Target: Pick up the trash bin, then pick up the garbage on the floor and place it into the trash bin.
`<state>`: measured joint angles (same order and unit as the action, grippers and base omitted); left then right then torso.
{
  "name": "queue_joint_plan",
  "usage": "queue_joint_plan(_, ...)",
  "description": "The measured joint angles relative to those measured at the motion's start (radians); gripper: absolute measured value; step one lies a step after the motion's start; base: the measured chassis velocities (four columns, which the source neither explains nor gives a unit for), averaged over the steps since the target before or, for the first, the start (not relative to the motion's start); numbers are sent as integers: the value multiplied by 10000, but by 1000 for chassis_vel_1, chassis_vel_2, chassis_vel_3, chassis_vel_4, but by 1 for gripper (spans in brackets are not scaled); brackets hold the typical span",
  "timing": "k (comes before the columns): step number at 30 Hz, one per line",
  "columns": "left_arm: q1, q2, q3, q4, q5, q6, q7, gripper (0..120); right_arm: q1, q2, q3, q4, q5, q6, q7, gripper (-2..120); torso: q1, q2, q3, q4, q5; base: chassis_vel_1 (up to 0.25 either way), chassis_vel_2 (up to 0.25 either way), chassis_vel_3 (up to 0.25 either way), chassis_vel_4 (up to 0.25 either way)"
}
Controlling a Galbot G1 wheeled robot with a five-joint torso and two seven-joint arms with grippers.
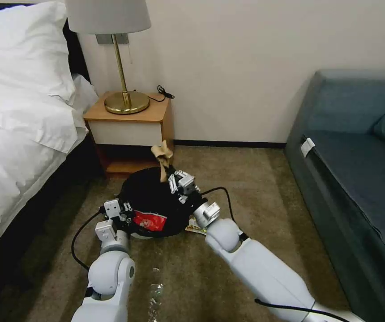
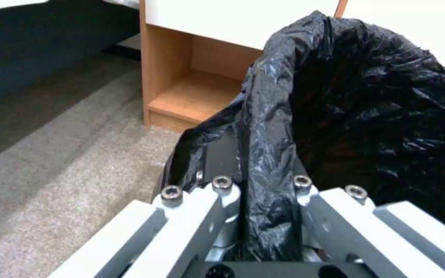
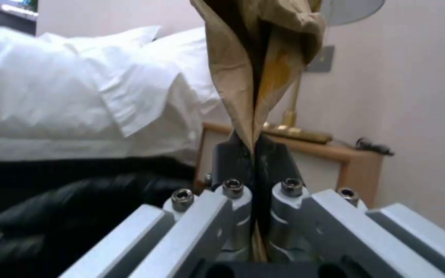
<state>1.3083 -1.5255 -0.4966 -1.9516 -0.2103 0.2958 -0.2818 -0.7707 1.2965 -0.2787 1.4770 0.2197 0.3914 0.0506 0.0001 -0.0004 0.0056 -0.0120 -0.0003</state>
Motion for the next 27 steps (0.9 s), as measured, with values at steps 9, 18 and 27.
queue_joint_plan(9,28,-24,50,-31,15,6,-11,4,-669,13,-83,-66,-550,72,-132,5,0,1,0,-1,1,0,0,0,0)
queue_joint_plan(18,38,-19,70,-32,30,10,-25,4,-570,-165,-86,139,-610,-31,-155,35,0,0,0,-1,1,0,0,0,0)
queue_joint_plan(27,21,5,44,-32,25,18,-34,4,-474,-196,-144,240,-617,-77,-171,70,0,0,0,-1,1,0,0,0,0)
